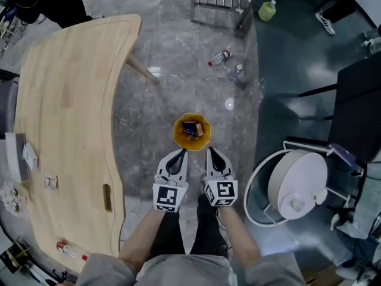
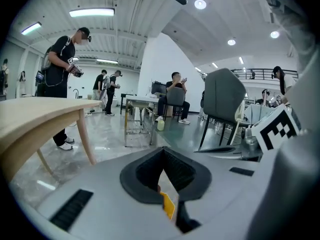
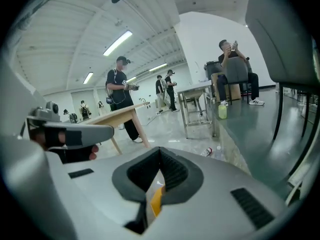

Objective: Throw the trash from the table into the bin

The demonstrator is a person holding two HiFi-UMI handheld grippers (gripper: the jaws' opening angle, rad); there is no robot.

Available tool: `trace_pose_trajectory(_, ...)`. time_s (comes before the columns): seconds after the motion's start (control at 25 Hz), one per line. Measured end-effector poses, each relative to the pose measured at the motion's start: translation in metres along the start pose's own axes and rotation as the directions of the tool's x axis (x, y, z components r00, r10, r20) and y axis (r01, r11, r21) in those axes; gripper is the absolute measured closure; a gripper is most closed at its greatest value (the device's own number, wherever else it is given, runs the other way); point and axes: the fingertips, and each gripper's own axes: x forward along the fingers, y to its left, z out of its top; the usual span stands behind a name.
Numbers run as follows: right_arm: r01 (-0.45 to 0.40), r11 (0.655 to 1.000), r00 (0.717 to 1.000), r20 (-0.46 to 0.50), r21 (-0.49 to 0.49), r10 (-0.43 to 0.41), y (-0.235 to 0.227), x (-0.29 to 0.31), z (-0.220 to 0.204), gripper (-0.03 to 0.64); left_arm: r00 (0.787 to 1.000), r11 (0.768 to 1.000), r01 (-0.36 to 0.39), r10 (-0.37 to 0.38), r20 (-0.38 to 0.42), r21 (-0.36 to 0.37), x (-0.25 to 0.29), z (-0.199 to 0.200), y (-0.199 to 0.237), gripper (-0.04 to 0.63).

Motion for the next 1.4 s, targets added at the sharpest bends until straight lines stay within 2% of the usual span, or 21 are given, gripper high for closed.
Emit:
trace_pose_trajectory(0.36,0.009,1.000,0.994,0.108,0.024,-0.011,0.005,-0.056,0.082,0.612,0.998,1.000,0.001,-0.002,0.062,0.019,-0.027,0.063,-0.029,0.591)
trace_pose_trajectory(0.56,-0.011,1.000,0.987,0.163,0.014,0.008,0.012,-0.084,0.130,0.613,0.993,0.998,0.010,-0.016,0.116,0.058,-0.045,0.116,-0.048,0.591)
trace_pose_trajectory(0.92,-0.035,0.999,0.953,0.300,-0.036,0.044,0.031,-0.143,0.224,0.614,0.973,0.993,0.028,-0.055,0.226,0.118,-0.075,0.208,-0.086,0.591)
trace_pose_trajectory(1.16,-0.031,0.998,0.932,0.360,-0.060,0.051,0.034,-0.169,0.255,0.614,0.957,0.989,0.025,-0.067,0.283,0.147,-0.085,0.247,-0.098,0.591)
trace_pose_trajectory(1.4,-0.034,0.998,0.913,0.404,-0.057,0.054,0.029,-0.184,0.272,0.614,0.940,0.986,-0.007,-0.050,0.337,0.164,-0.092,0.263,-0.109,0.591)
